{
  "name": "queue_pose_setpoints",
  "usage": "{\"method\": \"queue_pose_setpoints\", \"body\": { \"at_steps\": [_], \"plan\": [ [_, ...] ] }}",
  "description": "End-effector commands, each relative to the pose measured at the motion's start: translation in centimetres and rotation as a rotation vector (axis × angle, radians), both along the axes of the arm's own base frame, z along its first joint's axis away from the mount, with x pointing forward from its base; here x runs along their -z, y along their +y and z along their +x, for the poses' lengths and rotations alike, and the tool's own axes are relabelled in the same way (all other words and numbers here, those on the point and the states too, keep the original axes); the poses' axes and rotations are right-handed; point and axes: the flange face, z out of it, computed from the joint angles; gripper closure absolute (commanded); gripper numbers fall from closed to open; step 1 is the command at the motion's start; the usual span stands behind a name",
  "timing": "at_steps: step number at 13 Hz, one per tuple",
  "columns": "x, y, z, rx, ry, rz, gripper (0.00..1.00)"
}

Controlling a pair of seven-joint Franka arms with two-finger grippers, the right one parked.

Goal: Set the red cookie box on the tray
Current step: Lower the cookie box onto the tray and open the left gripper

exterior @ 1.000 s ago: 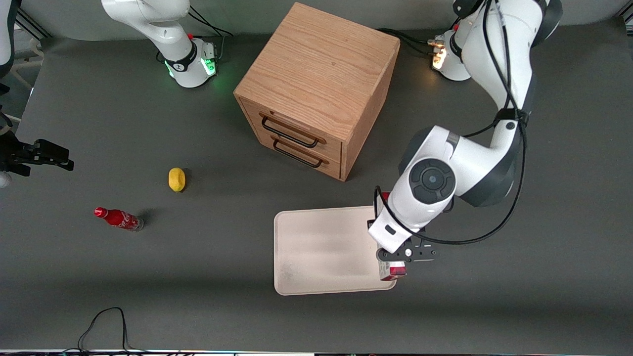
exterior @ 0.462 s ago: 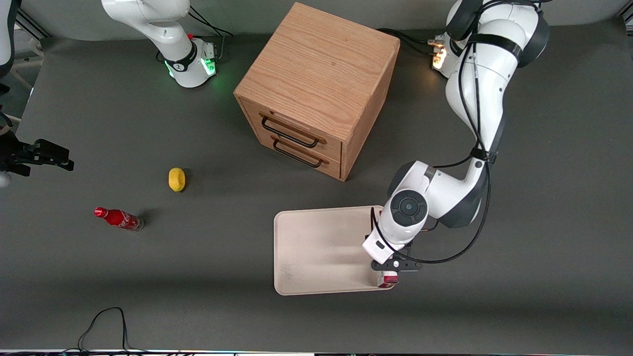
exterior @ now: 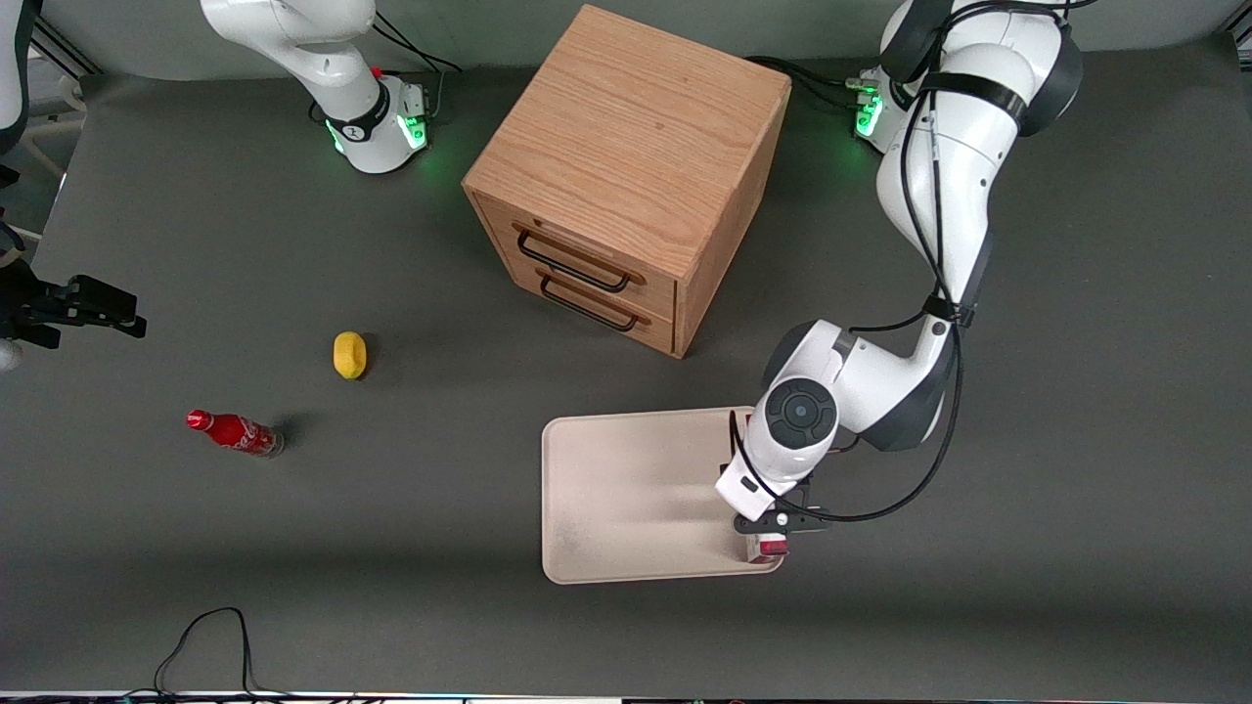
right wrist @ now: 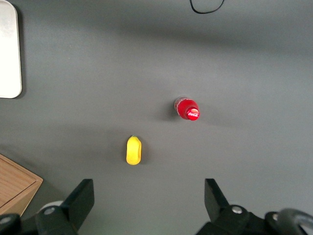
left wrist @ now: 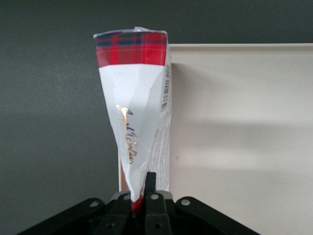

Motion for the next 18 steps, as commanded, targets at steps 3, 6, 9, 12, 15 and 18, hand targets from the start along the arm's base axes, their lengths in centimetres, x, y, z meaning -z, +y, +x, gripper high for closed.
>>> {"method": "queue_pose_setpoints", "body": {
  "at_steps": [3,6,9,12,15,18],
  "plan": [
    [-0.4,-0.3,-0.4,-0.024,-0.013,0.035,0.42],
    [-1.0,0.3,-0.3,-0.021,-0.011,0.068,0.0],
    [-4.3,1.6,-0.4,-0.037,0.027,0.107,0.0],
    [-12.8,2.2,-2.4,-0.038,0.065,0.143,0.0],
    [-21.9,4.7,-4.6,0.028,0.103,0.095,0.0],
    [-29.7,14.4,-5.7,0.071,0.177,0.022,0.0]
  ]
}}
